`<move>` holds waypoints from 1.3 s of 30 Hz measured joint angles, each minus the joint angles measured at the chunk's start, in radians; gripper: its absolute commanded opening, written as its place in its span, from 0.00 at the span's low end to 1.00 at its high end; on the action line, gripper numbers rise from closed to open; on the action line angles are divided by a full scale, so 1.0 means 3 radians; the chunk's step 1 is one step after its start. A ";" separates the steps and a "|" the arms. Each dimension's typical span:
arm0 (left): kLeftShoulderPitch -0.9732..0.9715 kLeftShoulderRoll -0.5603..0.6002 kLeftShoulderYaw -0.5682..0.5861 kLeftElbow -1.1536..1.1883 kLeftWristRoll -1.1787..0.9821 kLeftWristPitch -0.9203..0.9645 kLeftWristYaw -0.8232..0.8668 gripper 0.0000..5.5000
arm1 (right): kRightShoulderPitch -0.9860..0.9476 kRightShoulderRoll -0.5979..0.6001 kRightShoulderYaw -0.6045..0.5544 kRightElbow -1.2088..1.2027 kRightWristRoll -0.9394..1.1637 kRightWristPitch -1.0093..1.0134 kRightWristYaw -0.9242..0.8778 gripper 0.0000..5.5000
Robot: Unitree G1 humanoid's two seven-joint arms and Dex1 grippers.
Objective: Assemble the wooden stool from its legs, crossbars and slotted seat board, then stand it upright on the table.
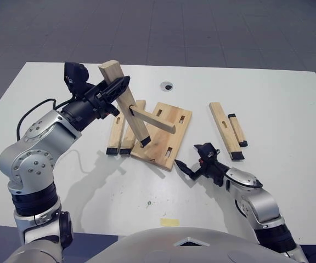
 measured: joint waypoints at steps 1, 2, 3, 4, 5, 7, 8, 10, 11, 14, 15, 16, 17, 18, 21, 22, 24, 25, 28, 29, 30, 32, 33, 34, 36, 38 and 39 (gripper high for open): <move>0.0015 -0.0001 -0.0002 0.0045 0.0079 -0.0066 0.0003 0.19 | -0.0016 0.0007 -0.0013 -0.0002 0.0000 -0.0006 -0.0008 0.98; 0.0028 -0.0006 0.0006 0.0118 0.0156 -0.0141 0.0007 0.19 | -0.0017 0.0008 -0.0040 -0.0002 0.0004 -0.0019 -0.0011 0.98; 0.0046 -0.0032 0.0037 0.0185 0.0224 -0.0198 0.0023 0.19 | -0.0012 0.0004 -0.0072 -0.0002 0.0004 -0.0042 -0.0012 0.98; 0.0070 -0.0059 0.0063 0.0241 0.0252 -0.0244 0.0038 0.19 | -0.0008 -0.0003 -0.0088 -0.0002 0.0003 -0.0064 -0.0013 0.98; 0.0098 -0.0083 0.0079 0.0274 0.0258 -0.0268 0.0048 0.19 | -0.0001 -0.0005 -0.0100 -0.0002 0.0003 -0.0071 -0.0014 0.98; 0.0176 -0.0199 0.0120 0.0338 0.0255 -0.0337 0.0067 0.19 | 0.0015 -0.0005 -0.0125 0.0000 0.0003 -0.0079 -0.0019 0.98; 0.0230 -0.0259 0.0147 0.0381 0.0240 -0.0364 0.0075 0.19 | 0.0019 -0.0005 -0.0141 0.0001 0.0003 -0.0089 -0.0019 0.98; 0.0292 -0.0364 0.0241 0.0402 0.0168 -0.0384 0.0137 0.19 | 0.0023 -0.0004 -0.0154 0.0001 0.0003 -0.0104 -0.0019 0.98; 0.0324 -0.0435 0.0301 0.0412 0.0112 -0.0383 0.0184 0.19 | 0.0030 -0.0004 -0.0158 0.0001 0.0004 -0.0110 -0.0019 0.98; 0.0350 -0.0531 0.0403 0.0405 -0.0056 -0.0380 0.0291 0.19 | 0.0075 -0.0004 -0.0182 0.0000 0.0003 -0.0125 -0.0021 0.98; 0.0350 -0.0548 0.0412 0.0393 -0.0085 -0.0377 0.0308 0.19 | 0.0089 -0.0004 -0.0181 0.0001 0.0003 -0.0125 -0.0022 0.98; 0.0356 -0.0553 0.0410 0.0378 -0.0103 -0.0370 0.0320 0.19 | 0.0094 -0.0003 -0.0181 0.0001 0.0001 -0.0127 -0.0024 0.98; 0.0369 -0.0555 0.0402 0.0368 -0.0108 -0.0363 0.0332 0.19 | 0.0096 -0.0002 -0.0181 0.0001 -0.0001 -0.0128 -0.0027 0.98; 0.0393 -0.0558 0.0390 0.0345 -0.0117 -0.0356 0.0354 0.19 | 0.0096 0.0001 -0.0181 0.0001 -0.0004 -0.0130 -0.0030 0.98; 0.0512 -0.0548 0.0314 0.0240 -0.0121 -0.0333 0.0347 0.19 | 0.0097 0.0007 -0.0182 0.0000 -0.0011 -0.0133 -0.0046 0.98; 0.0560 -0.0539 0.0285 0.0204 -0.0094 -0.0349 0.0312 0.19 | 0.0098 0.0007 -0.0183 0.0001 -0.0013 -0.0135 -0.0055 0.98; 0.0619 -0.0516 0.0264 0.0140 -0.0066 -0.0384 0.0275 0.19 | 0.0101 0.0007 -0.0190 0.0000 -0.0013 -0.0140 -0.0066 0.98; 0.0632 -0.0515 0.0259 0.0139 -0.0052 -0.0407 0.0268 0.19 | 0.0105 0.0007 -0.0197 0.0001 -0.0013 -0.0142 -0.0077 0.98; 0.0633 -0.0539 0.0239 0.0151 0.0077 -0.0539 0.0282 0.19 | 0.0113 0.0007 -0.0213 0.0000 -0.0012 -0.0143 -0.0089 0.98; 0.0633 -0.0560 0.0241 0.0172 0.0121 -0.0571 0.0311 0.19 | 0.0113 0.0007 -0.0212 -0.0001 -0.0012 -0.0144 -0.0090 0.98; 0.0632 -0.0579 0.0230 0.0190 0.0131 -0.0604 0.0323 0.19 | 0.0112 0.0008 -0.0211 -0.0001 -0.0012 -0.0144 -0.0090 0.98; 0.0618 -0.0601 0.0206 0.0233 0.0174 -0.0660 0.0330 0.19 | 0.0112 0.0007 -0.0210 -0.0001 -0.0013 -0.0145 -0.0090 0.98; 0.0603 -0.0620 0.0188 0.0265 0.0203 -0.0699 0.0328 0.19 | 0.0111 0.0008 -0.0208 -0.0002 -0.0013 -0.0146 -0.0089 0.98; 0.0595 -0.0625 0.0153 0.0282 0.0244 -0.0747 0.0321 0.19 | 0.0112 0.0007 -0.0207 -0.0001 -0.0016 -0.0147 -0.0090 0.98; 0.0585 -0.0639 0.0039 0.0300 0.0375 -0.0872 0.0271 0.19 | 0.0110 0.0007 -0.0205 -0.0002 -0.0024 -0.0151 -0.0089 0.98; 0.0619 -0.0646 -0.0080 0.0285 0.0507 -0.1015 0.0203 0.19 | 0.0101 0.0005 -0.0203 -0.0002 -0.0028 -0.0154 -0.0087 0.98; 0.0651 -0.0645 -0.0147 0.0260 0.0593 -0.1104 0.0161 0.19 | 0.0097 0.0005 -0.0203 -0.0002 -0.0034 -0.0157 -0.0088 0.98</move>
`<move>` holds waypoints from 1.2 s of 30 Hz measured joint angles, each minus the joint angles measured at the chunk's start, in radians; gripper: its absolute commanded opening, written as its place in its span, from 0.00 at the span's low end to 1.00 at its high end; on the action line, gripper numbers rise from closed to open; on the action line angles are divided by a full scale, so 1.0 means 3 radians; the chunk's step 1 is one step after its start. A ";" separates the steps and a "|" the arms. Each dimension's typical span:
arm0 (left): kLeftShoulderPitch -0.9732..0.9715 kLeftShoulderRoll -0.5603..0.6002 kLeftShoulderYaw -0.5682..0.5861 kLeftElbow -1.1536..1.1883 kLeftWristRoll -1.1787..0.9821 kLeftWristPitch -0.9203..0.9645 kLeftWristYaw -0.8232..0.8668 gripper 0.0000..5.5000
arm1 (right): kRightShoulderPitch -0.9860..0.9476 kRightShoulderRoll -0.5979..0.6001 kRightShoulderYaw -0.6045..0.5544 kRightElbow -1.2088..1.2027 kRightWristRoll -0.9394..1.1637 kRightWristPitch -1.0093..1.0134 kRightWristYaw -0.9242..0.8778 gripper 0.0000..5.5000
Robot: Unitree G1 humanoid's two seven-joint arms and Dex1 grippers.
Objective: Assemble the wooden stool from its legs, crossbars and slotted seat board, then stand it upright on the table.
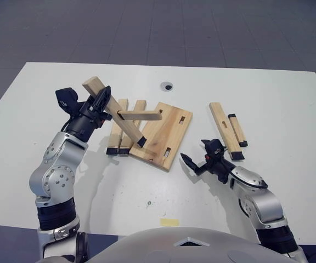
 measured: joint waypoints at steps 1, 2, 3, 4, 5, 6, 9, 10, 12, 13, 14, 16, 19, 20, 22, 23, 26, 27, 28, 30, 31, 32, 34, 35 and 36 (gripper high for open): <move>0.0039 0.0006 -0.0081 -0.0036 0.0093 -0.0099 -0.0047 0.19 | 0.0000 0.0000 0.0001 -0.0001 -0.0005 -0.0002 -0.0001 0.98; 0.0086 0.0013 -0.0145 -0.0072 0.0171 -0.0166 -0.0083 0.19 | 0.0000 0.0000 0.0001 -0.0002 -0.0008 -0.0004 -0.0002 0.98; 0.0127 0.0021 -0.0205 -0.0115 0.0234 -0.0223 -0.0107 0.19 | 0.0000 0.0000 0.0003 -0.0005 -0.0014 -0.0005 -0.0002 0.98; 0.0190 0.0035 -0.0269 -0.0169 0.0291 -0.0282 -0.0144 0.19 | -0.0002 0.0000 0.0007 -0.0008 -0.0018 -0.0006 -0.0002 0.98; 0.0249 0.0039 -0.0291 -0.0214 0.0325 -0.0321 -0.0165 0.19 | -0.0004 0.0000 0.0009 -0.0009 -0.0021 -0.0007 -0.0002 0.98; 0.0340 0.0055 -0.0317 -0.0274 0.0359 -0.0385 -0.0192 0.19 | -0.0006 0.0000 0.0012 -0.0010 -0.0027 -0.0011 -0.0005 0.98; 0.0593 0.0098 -0.0391 -0.0417 0.0442 -0.0541 -0.0274 0.19 | -0.0012 0.0002 0.0020 -0.0012 -0.0044 -0.0029 -0.0026 0.98; 0.0672 0.0109 -0.0420 -0.0457 0.0471 -0.0566 -0.0300 0.19 | -0.0013 0.0002 0.0020 -0.0012 -0.0048 -0.0032 -0.0034 0.98; 0.0861 0.0181 -0.0505 -0.0546 0.0549 -0.0605 -0.0323 0.19 | -0.0009 0.0002 0.0021 -0.0014 -0.0051 -0.0035 -0.0047 0.98; 0.0897 0.0212 -0.0535 -0.0569 0.0582 -0.0613 -0.0325 0.19 | -0.0005 0.0003 0.0023 -0.0016 -0.0054 -0.0036 -0.0059 0.98; 0.0902 0.0233 -0.0571 -0.0579 0.0624 -0.0614 -0.0324 0.19 | 0.0002 0.0007 0.0030 -0.0022 -0.0059 -0.0039 -0.0068 0.98; 0.0896 0.0273 -0.0622 -0.0588 0.0682 -0.0614 -0.0314 0.19 | 0.0009 0.0023 0.0049 -0.0040 -0.0070 -0.0044 -0.0072 0.98; 0.0818 0.0362 -0.0659 -0.0584 0.0691 -0.0550 -0.0291 0.19 | 0.0027 0.0034 0.0061 -0.0045 -0.0078 -0.0049 -0.0076 0.98; 0.0760 0.0405 -0.0673 -0.0565 0.0692 -0.0509 -0.0298 0.19 | 0.0029 0.0039 0.0061 -0.0045 -0.0082 -0.0052 -0.0080 0.98; 0.0639 0.0512 -0.0714 -0.0515 0.0691 -0.0443 -0.0318 0.19 | 0.0030 0.0056 0.0066 -0.0045 -0.0095 -0.0059 -0.0104 0.98; 0.0584 0.0534 -0.0732 -0.0491 0.0684 -0.0413 -0.0321 0.19 | 0.0029 0.0061 0.0071 -0.0045 -0.0105 -0.0063 -0.0111 0.98; 0.0327 0.0535 -0.0763 -0.0368 0.0580 -0.0217 -0.0321 0.19 | 0.0029 0.0068 0.0097 -0.0045 -0.0142 -0.0081 -0.0135 0.98; 0.0249 0.0520 -0.0756 -0.0341 0.0523 -0.0137 -0.0312 0.19 | 0.0029 0.0075 0.0096 -0.0044 -0.0150 -0.0091 -0.0141 0.98; 0.0174 0.0480 -0.0738 -0.0310 0.0458 -0.0049 -0.0288 0.19 | 0.0028 0.0081 0.0096 -0.0043 -0.0152 -0.0099 -0.0145 0.98; 0.0004 0.0345 -0.0727 -0.0236 0.0357 0.0144 -0.0176 0.19 | 0.0026 0.0094 0.0097 -0.0035 -0.0164 -0.0113 -0.0153 0.98; -0.0018 0.0297 -0.0744 -0.0237 0.0350 0.0177 -0.0141 0.19 | 0.0021 0.0101 0.0098 -0.0028 -0.0165 -0.0121 -0.0154 0.98; -0.0026 0.0253 -0.0765 -0.0248 0.0351 0.0204 -0.0108 0.19 | 0.0014 0.0111 0.0098 -0.0019 -0.0166 -0.0131 -0.0156 0.98; -0.0020 0.0172 -0.0815 -0.0283 0.0383 0.0213 -0.0040 0.19 | 0.0002 0.0129 0.0099 -0.0001 -0.0170 -0.0135 -0.0167 0.98; -0.0019 0.0154 -0.0826 -0.0296 0.0392 0.0215 -0.0021 0.19 | 0.0002 0.0131 0.0099 -0.0001 -0.0178 -0.0142 -0.0171 0.98; -0.0019 0.0142 -0.0828 -0.0307 0.0396 0.0217 -0.0014 0.26 | 0.0003 0.0131 0.0099 0.0000 -0.0184 -0.0151 -0.0174 0.98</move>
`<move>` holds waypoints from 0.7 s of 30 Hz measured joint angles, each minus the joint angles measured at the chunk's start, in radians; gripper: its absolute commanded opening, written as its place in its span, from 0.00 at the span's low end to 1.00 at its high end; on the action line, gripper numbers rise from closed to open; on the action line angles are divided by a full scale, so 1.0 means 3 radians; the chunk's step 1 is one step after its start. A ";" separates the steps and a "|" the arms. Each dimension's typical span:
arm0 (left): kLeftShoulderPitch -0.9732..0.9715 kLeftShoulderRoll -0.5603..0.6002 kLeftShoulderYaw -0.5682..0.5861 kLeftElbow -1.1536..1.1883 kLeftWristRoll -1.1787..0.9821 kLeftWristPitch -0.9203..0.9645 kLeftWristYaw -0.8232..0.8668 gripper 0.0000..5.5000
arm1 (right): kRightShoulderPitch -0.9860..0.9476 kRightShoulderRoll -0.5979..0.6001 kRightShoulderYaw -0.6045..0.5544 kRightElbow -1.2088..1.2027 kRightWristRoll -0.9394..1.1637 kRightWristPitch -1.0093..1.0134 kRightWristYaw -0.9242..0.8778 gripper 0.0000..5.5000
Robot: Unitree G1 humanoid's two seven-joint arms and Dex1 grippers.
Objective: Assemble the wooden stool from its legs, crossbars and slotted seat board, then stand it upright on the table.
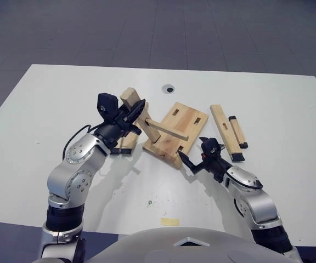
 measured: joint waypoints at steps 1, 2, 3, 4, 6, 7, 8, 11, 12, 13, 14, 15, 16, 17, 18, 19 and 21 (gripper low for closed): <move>-0.0003 -0.0015 -0.0003 -0.0011 0.0015 0.0003 0.0005 0.27 | 0.0001 0.0003 0.0000 0.0000 -0.0001 -0.0013 -0.0003 0.98; -0.0004 -0.0015 -0.0037 -0.0009 0.0028 0.0039 0.0000 0.30 | 0.0002 0.0010 0.0002 0.0000 -0.0003 -0.0014 -0.0006 0.98; 0.0020 -0.0012 -0.0123 0.0038 0.0079 0.0113 -0.0012 0.32 | 0.0003 0.0022 0.0012 0.0002 -0.0008 -0.0017 -0.0010 0.98; 0.0047 -0.0011 -0.0161 0.0052 0.0121 0.0143 -0.0016 0.36 | 0.0003 0.0026 0.0029 0.0006 -0.0013 -0.0020 -0.0011 0.98; 0.0038 -0.0025 -0.0139 0.0038 0.0138 0.0153 -0.0012 0.42 | -0.0007 0.0035 0.0045 0.0042 -0.0024 -0.0021 -0.0009 0.98; 0.0024 -0.0044 -0.0107 0.0036 0.0122 0.0157 -0.0004 0.45 | -0.0015 0.0039 0.0050 0.0051 -0.0026 -0.0021 -0.0007 0.98; -0.0030 -0.0098 -0.0040 0.0034 0.0108 0.0158 0.0034 0.48 | -0.0031 0.0045 0.0054 0.0061 -0.0029 -0.0021 -0.0001 0.98; -0.0189 -0.0199 0.0070 0.0028 0.0075 0.0143 0.0083 0.57 | -0.0043 0.0049 0.0069 0.0070 -0.0043 -0.0033 0.0010 0.98; -0.0225 -0.0218 0.0092 0.0025 0.0047 0.0141 0.0085 0.59 | -0.0043 0.0050 0.0072 0.0072 -0.0048 -0.0037 0.0013 0.98; -0.0263 -0.0225 0.0119 0.0016 0.0021 0.0142 0.0092 0.62 | -0.0043 0.0050 0.0074 0.0073 -0.0051 -0.0041 0.0015 0.98; -0.0312 -0.0248 0.0170 -0.0010 -0.0022 0.0148 0.0106 0.65 | -0.0043 0.0051 0.0079 0.0074 -0.0052 -0.0043 0.0018 0.98; -0.0405 -0.0264 0.0231 -0.0055 -0.0085 0.0157 0.0128 0.69 | -0.0043 0.0052 0.0092 0.0074 -0.0053 -0.0044 0.0024 0.98; -0.0503 -0.0276 0.0278 -0.0090 -0.0142 0.0162 0.0144 0.72 | -0.0042 0.0054 0.0098 0.0074 -0.0053 -0.0044 0.0029 0.98; -0.0655 -0.0293 0.0349 -0.0107 -0.0227 0.0170 0.0172 0.75 | -0.0041 0.0056 0.0101 0.0074 -0.0053 -0.0045 0.0032 0.98; -0.0827 -0.0299 0.0434 -0.0111 -0.0312 0.0176 0.0219 0.78 | -0.0041 0.0056 0.0102 0.0074 -0.0053 -0.0045 0.0034 0.98; -0.1026 -0.0290 0.0525 -0.0121 -0.0370 0.0177 0.0258 0.81 | -0.0040 0.0055 0.0103 0.0074 -0.0054 -0.0045 0.0036 0.98; -0.1496 -0.0193 0.0683 -0.0087 -0.0409 0.0170 0.0332 0.86 | -0.0040 0.0057 0.0105 0.0074 -0.0053 -0.0046 0.0043 0.98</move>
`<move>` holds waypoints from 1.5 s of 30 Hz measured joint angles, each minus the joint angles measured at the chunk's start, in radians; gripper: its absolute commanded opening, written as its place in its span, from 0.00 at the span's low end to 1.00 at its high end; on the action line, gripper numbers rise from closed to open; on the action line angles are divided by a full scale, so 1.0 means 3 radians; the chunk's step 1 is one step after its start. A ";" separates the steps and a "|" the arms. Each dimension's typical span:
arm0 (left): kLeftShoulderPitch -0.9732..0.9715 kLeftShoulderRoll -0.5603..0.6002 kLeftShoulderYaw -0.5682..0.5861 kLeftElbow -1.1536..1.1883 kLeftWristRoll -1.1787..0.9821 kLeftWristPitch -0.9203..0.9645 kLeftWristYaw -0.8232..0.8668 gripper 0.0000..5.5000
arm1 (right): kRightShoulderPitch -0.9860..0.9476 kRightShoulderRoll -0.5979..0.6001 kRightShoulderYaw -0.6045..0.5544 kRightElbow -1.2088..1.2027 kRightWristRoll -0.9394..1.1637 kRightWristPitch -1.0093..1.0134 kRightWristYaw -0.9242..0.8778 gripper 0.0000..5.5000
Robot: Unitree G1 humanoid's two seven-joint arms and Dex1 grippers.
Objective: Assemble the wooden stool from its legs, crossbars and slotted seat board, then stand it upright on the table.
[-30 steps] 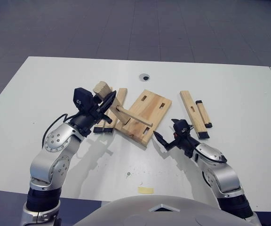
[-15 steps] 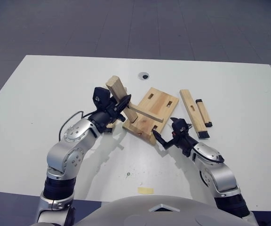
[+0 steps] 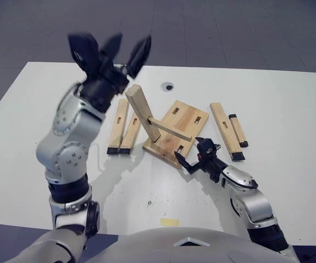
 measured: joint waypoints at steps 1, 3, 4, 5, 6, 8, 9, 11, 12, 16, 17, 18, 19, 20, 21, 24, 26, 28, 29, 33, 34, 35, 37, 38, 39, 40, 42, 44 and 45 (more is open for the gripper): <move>-0.0203 0.0039 0.0068 0.0028 -0.0006 -0.0007 0.0031 0.90 | 0.0000 -0.0002 0.0000 0.0000 0.0000 0.0000 0.0001 0.98; -0.0660 0.0139 0.0173 0.0093 -0.0065 -0.0017 0.0060 0.95 | -0.0008 -0.0002 0.0001 0.0000 0.0001 0.0001 0.0017 0.98; -0.0834 0.0156 0.0181 0.0108 -0.0094 -0.0019 0.0046 0.98 | -0.0012 -0.0002 0.0001 0.0000 0.0000 0.0001 0.0025 0.98; -0.0884 0.0168 0.0139 0.0115 -0.0090 -0.0017 0.0016 0.98 | -0.0017 -0.0002 0.0001 0.0000 0.0000 0.0001 0.0029 0.98; -0.0816 0.0220 0.0003 0.0146 -0.0010 -0.0007 -0.0063 0.98 | -0.0023 -0.0002 0.0001 0.0000 0.0000 0.0001 0.0033 0.98; -0.0315 0.0274 -0.0435 0.0409 0.0308 0.0014 -0.0215 0.98 | -0.0030 0.0001 0.0003 0.0000 0.0000 0.0001 0.0037 0.98; -0.0070 0.0272 -0.0599 0.0577 0.0477 -0.0030 -0.0248 0.98 | -0.0030 0.0000 0.0007 0.0001 -0.0001 0.0001 0.0037 0.98; 0.0236 0.0241 -0.0763 0.0677 0.0703 -0.0346 -0.0277 0.98 | -0.0023 -0.0004 0.0016 0.0008 -0.0003 0.0002 0.0039 0.98; 0.0308 0.0216 -0.0819 0.0637 0.0766 -0.0464 -0.0279 0.98 | -0.0023 0.0003 0.0025 0.0008 -0.0002 0.0001 0.0046 0.98; 0.0454 -0.0015 -0.0885 0.0491 0.0827 -0.0567 -0.0261 0.98 | 0.0002 0.0018 0.0028 0.0005 0.0000 0.0003 0.0057 0.98; 0.0456 -0.0039 -0.0898 0.0482 0.0826 -0.0566 -0.0254 0.98 | 0.0010 0.0023 0.0029 0.0006 0.0000 0.0003 0.0058 0.98; 0.0453 -0.0050 -0.0901 0.0469 0.0835 -0.0554 -0.0249 0.98 | 0.0018 0.0032 0.0030 0.0005 -0.0001 0.0003 0.0056 0.98; 0.0431 -0.0049 -0.0894 0.0438 0.0839 -0.0524 -0.0245 0.98 | 0.0025 0.0038 0.0036 0.0005 -0.0001 0.0004 0.0055 0.98; 0.0410 -0.0051 -0.0851 0.0396 0.0813 -0.0453 -0.0225 0.98 | 0.0028 0.0051 0.0042 0.0005 -0.0002 0.0004 0.0052 0.98; 0.0362 -0.0049 -0.0786 0.0389 0.0765 -0.0353 -0.0207 0.98 | 0.0029 0.0062 0.0054 0.0002 -0.0004 0.0004 0.0042 0.98; 0.0031 0.0012 -0.0340 0.0451 0.0526 -0.0117 -0.0057 0.98 | 0.0054 0.0079 0.0069 -0.0010 -0.0007 -0.0003 0.0007 0.98; -0.0206 0.0205 -0.0034 0.0497 0.0490 -0.0004 0.0008 0.98 | 0.0063 0.0100 0.0070 -0.0011 -0.0006 -0.0006 -0.0013 0.98; -0.0093 0.0579 -0.0003 0.0656 0.0698 0.0189 -0.0017 0.98 | 0.0082 0.0110 0.0060 -0.0010 -0.0006 -0.0027 -0.0039 0.98; 0.0131 0.0745 -0.0059 0.0817 0.0862 0.0281 -0.0064 0.98 | 0.0095 0.0117 0.0051 -0.0009 -0.0006 -0.0039 -0.0053 0.98; 0.0719 0.0911 -0.0332 0.1243 0.1121 0.0323 -0.0373 0.98 | 0.0125 0.0151 0.0039 0.0000 -0.0029 -0.0081 -0.0121 0.98; 0.0747 0.0886 -0.0417 0.1326 0.1155 0.0318 -0.0429 0.98 | 0.0128 0.0175 0.0043 0.0004 -0.0032 -0.0090 -0.0137 0.98; 0.0756 0.0851 -0.0472 0.1375 0.1181 0.0316 -0.0472 0.98 | 0.0130 0.0194 0.0052 0.0007 -0.0036 -0.0097 -0.0147 0.98; 0.0760 0.0767 -0.0582 0.1450 0.1226 0.0290 -0.0539 0.98 | 0.0129 0.0212 0.0066 0.0019 -0.0043 -0.0109 -0.0162 0.98; 0.0781 0.0756 -0.0659 0.1466 0.1256 0.0272 -0.0607 0.98 | 0.0127 0.0220 0.0069 0.0023 -0.0044 -0.0113 -0.0162 0.98; 0.0794 0.0753 -0.0687 0.1474 0.1273 0.0266 -0.0636 0.98 | 0.0128 0.0222 0.0070 0.0023 -0.0045 -0.0114 -0.0162 0.98; 0.0807 0.0746 -0.0721 0.1501 0.1311 0.0249 -0.0668 0.98 | 0.0128 0.0221 0.0069 0.0025 -0.0046 -0.0115 -0.0163 0.98; 0.0838 0.0732 -0.0773 0.1623 0.1387 0.0220 -0.0709 0.98 | 0.0130 0.0221 0.0068 0.0026 -0.0054 -0.0120 -0.0166 0.98; 0.0845 0.0731 -0.0779 0.1724 0.1470 0.0204 -0.0718 0.98 | 0.0136 0.0220 0.0067 0.0025 -0.0057 -0.0126 -0.0167 0.98; 0.0845 0.0728 -0.0776 0.1751 0.1491 0.0204 -0.0721 0.98 | 0.0140 0.0220 0.0068 0.0025 -0.0057 -0.0130 -0.0166 0.98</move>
